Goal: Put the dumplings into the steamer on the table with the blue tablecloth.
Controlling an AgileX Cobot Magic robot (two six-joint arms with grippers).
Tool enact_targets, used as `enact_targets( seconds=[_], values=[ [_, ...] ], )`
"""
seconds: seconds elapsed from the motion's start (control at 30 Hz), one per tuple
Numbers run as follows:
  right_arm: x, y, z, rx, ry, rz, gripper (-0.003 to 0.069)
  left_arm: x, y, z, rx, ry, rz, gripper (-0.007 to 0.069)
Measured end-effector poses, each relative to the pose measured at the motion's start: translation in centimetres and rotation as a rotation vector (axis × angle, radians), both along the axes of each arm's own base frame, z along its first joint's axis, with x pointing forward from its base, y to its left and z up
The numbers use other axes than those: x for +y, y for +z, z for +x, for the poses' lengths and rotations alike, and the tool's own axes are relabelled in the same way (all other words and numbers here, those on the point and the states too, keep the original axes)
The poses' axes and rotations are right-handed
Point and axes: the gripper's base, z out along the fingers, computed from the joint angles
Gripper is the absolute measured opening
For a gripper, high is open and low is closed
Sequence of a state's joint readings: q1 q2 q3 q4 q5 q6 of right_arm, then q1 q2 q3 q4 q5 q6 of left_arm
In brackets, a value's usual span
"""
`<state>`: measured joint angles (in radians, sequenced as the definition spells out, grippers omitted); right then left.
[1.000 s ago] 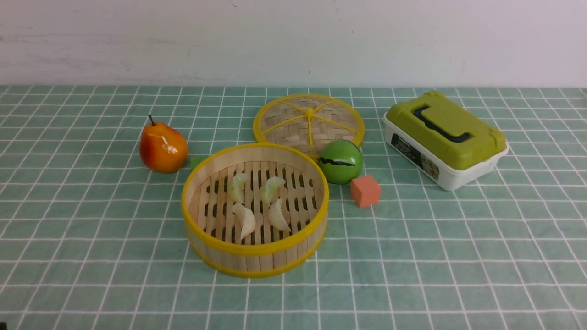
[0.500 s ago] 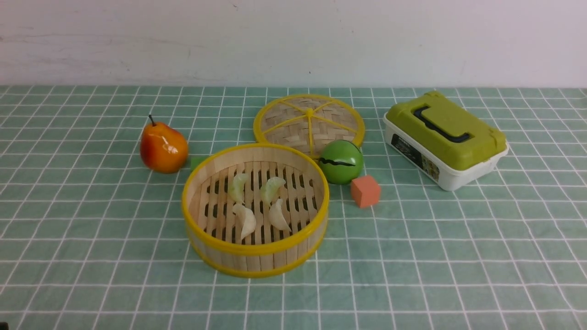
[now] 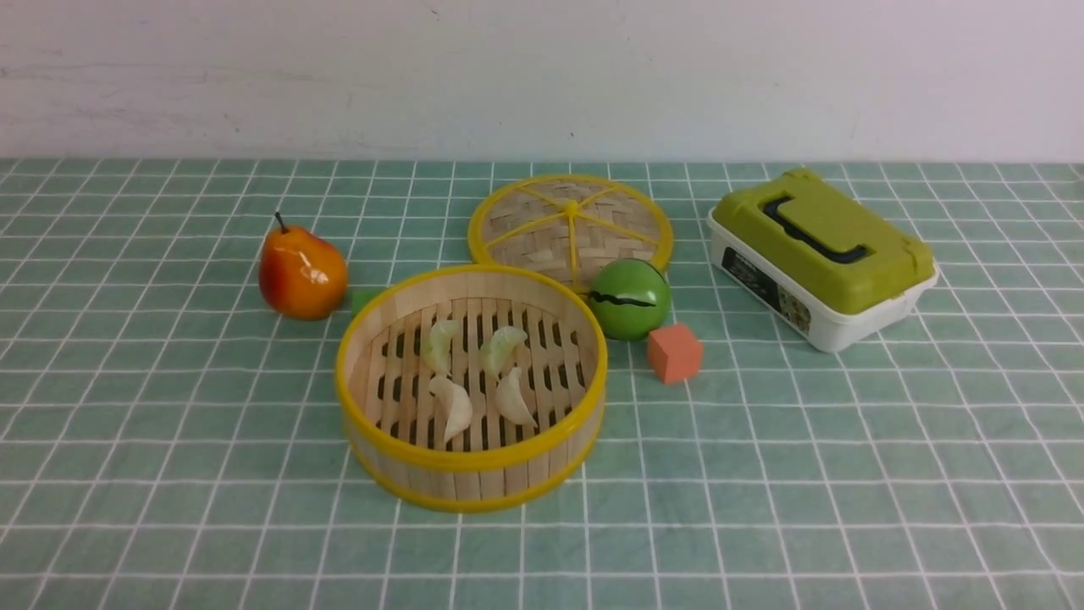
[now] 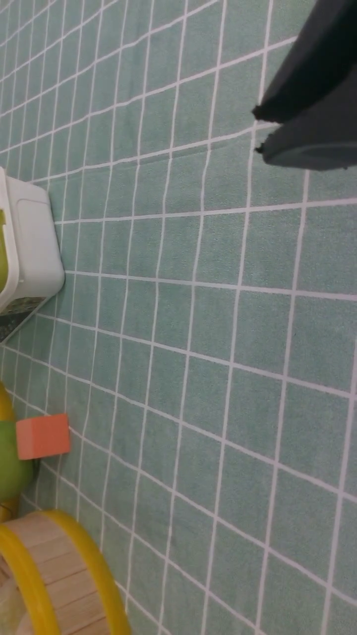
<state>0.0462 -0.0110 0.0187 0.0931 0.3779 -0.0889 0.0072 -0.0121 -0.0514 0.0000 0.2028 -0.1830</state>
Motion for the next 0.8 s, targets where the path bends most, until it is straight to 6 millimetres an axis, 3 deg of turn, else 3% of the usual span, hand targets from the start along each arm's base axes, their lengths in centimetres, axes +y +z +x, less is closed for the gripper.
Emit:
enact_targets(
  seconds=[0.1,0.23,0.8],
  values=[
    [0.0,0.0,0.0,0.0,0.0,0.0,0.0076,0.0,-2.6,0.3,0.094,-0.001,0.024,-0.0014],
    [0.0,0.0,0.0,0.0,0.0,0.0,0.0082,0.0,-4.3,0.0,0.258,-0.007,0.03,-0.0014],
    [0.0,0.0,0.0,0.0,0.0,0.0,0.0104,0.0,-4.5,-0.1,0.275,-0.008,0.034,-0.0014]
  ],
)
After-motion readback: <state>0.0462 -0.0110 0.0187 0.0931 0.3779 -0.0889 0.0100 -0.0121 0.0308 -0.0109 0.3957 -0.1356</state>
